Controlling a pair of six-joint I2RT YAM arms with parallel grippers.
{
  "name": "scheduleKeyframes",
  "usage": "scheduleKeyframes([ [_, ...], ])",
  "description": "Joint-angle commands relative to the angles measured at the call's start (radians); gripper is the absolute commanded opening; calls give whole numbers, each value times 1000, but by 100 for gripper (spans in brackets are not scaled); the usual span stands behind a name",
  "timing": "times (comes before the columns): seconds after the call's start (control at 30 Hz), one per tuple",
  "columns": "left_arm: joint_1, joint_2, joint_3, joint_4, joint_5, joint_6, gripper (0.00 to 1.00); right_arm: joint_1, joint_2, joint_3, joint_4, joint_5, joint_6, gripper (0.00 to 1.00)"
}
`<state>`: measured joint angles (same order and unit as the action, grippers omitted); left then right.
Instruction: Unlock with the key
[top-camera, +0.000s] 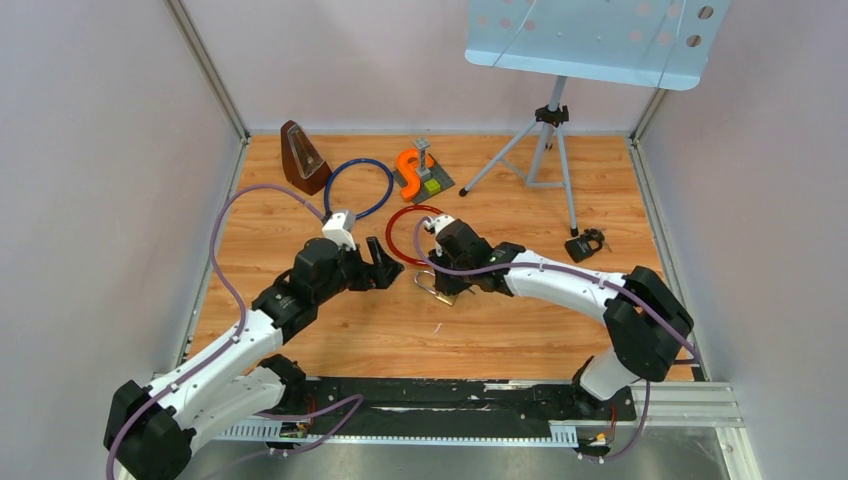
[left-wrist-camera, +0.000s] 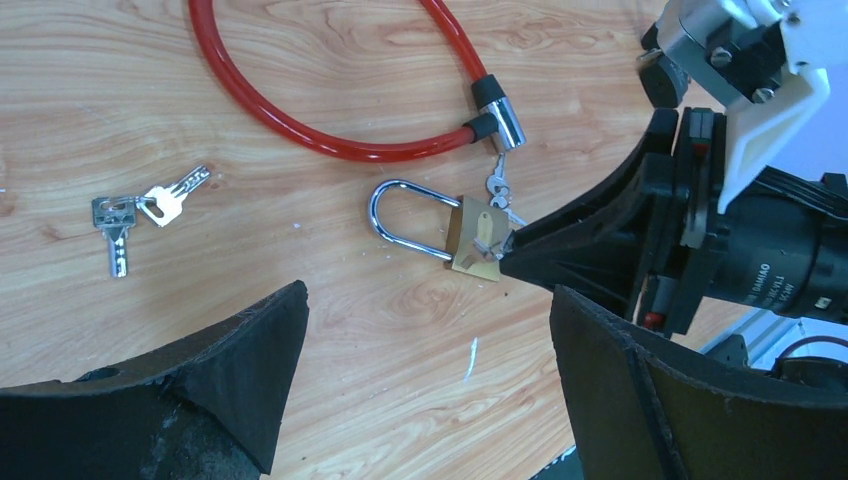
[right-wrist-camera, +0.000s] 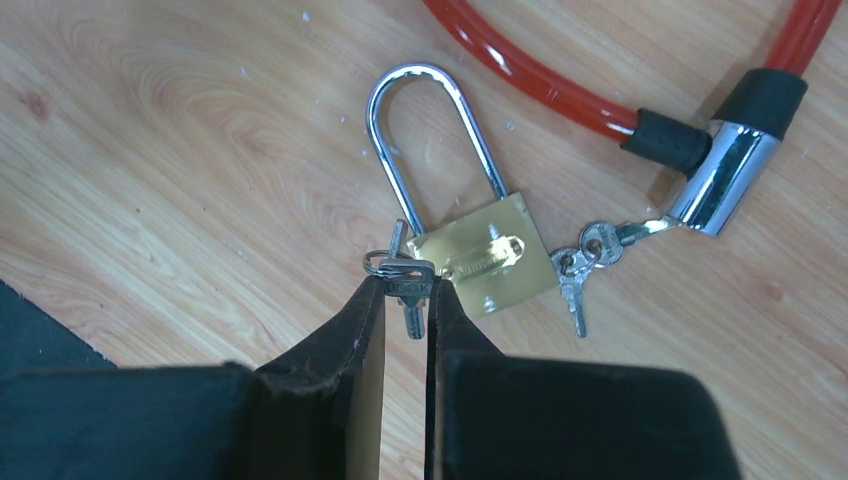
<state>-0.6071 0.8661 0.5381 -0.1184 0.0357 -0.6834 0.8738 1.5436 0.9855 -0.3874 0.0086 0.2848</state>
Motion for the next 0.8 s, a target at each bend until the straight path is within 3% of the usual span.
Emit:
scheduleKeyframes([
  [0.0,-2,-39,42,-15,-32,-3,97,0,26,65,51,74,34,0],
  [0.23,-3,-35,43,-16,-33,7,97,-10,36,-21,-50,162,103,0],
  [0.63,-2,31,47,32,13,4,97,-9,-51,-120,-247,94,225,1],
  [0.77,-2,31,46,30,17,4,97,-9,-47,-110,-302,71,228,7],
])
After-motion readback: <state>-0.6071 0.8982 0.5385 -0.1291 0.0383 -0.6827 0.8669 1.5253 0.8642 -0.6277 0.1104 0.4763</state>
